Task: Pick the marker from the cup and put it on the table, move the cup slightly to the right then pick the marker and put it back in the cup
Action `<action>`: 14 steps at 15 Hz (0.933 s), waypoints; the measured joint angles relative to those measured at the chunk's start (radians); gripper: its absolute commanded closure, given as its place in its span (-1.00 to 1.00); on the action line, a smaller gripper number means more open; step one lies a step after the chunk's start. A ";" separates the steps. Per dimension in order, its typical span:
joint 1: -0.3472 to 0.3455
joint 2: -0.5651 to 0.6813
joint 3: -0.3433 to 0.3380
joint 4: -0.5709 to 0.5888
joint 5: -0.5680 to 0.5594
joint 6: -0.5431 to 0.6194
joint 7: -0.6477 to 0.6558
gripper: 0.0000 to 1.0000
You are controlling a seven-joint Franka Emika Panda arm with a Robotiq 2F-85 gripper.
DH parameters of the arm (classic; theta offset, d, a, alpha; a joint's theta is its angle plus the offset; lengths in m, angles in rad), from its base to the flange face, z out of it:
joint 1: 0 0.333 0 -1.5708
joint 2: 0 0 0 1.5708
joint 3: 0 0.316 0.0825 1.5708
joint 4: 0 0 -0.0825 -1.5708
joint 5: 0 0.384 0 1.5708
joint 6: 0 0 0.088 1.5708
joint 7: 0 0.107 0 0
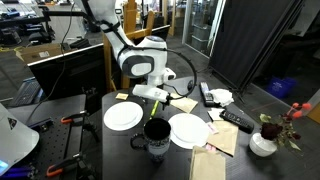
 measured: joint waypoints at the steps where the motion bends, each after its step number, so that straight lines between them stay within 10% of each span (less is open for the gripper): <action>1: -0.001 0.007 0.000 0.005 -0.001 0.000 0.000 -1.00; 4: -0.002 0.025 0.000 0.020 -0.003 0.000 0.000 -1.00; 6: -0.002 0.034 0.000 0.026 -0.007 0.000 0.001 -0.45; 14: -0.008 0.048 0.000 0.046 -0.028 0.000 0.003 0.76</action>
